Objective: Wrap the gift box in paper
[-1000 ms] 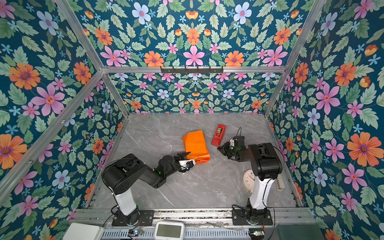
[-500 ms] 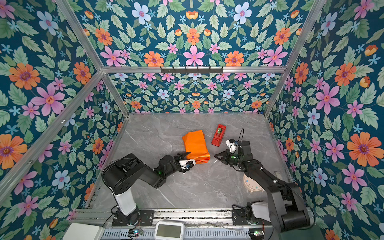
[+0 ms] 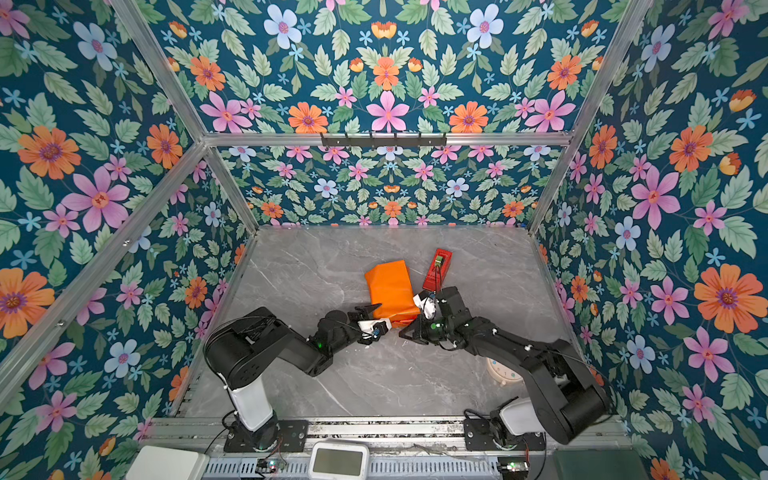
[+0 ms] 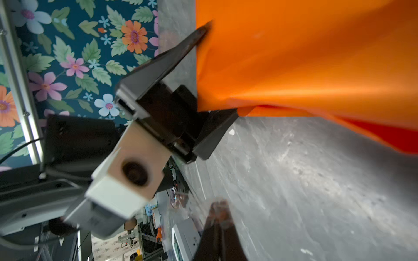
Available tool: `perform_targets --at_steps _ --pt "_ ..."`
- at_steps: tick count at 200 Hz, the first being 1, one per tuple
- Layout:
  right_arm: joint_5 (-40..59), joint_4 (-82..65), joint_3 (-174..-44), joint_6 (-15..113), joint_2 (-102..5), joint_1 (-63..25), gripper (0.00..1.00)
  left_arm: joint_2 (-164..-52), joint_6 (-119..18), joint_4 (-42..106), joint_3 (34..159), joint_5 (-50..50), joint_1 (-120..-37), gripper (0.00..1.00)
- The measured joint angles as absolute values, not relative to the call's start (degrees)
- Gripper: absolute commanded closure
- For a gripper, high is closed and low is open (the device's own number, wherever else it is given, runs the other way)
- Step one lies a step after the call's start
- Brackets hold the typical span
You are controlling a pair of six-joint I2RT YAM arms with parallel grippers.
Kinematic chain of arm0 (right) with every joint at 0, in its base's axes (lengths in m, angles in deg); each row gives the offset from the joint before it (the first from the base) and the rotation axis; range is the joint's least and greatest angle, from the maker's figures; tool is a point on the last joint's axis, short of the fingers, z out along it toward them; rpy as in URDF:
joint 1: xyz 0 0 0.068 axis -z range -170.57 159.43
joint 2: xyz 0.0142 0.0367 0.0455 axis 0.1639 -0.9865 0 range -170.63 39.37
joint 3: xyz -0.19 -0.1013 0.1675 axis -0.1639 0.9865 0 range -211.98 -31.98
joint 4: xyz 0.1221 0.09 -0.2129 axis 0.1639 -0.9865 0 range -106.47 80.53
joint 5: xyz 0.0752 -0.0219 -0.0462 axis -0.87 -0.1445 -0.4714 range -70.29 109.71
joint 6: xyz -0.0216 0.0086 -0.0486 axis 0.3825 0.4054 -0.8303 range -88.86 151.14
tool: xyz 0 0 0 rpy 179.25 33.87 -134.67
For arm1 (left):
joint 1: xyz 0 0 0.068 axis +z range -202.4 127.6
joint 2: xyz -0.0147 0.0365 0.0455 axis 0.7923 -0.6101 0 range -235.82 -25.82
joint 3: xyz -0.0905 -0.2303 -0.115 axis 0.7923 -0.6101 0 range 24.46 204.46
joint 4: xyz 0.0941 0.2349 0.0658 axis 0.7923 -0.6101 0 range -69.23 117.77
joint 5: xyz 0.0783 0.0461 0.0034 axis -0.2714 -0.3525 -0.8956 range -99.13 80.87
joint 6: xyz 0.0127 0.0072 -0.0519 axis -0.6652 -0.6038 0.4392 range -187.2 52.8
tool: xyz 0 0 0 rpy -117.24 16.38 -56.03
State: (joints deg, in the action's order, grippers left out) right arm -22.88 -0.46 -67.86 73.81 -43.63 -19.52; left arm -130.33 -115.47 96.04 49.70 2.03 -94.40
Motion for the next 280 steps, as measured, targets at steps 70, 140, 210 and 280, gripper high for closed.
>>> perform_targets --at_steps 70,140,210,280 --pt "-20.02 7.15 -72.36 77.35 -54.78 -22.73 1.0 -130.33 -115.49 96.01 49.7 1.87 -94.42 0.33" --pt "-17.22 8.59 -71.61 78.4 -56.33 -22.71 1.0 -130.33 -115.49 96.01 49.7 1.85 -94.42 0.33" --pt "-16.02 9.01 -71.83 78.93 -56.41 -22.77 1.0 -130.33 -115.49 95.95 49.74 1.85 -94.42 0.33" --pt "-14.07 8.68 -72.49 80.44 -56.41 -22.77 1.0 -130.33 -115.49 95.93 49.74 1.85 -94.42 0.33"
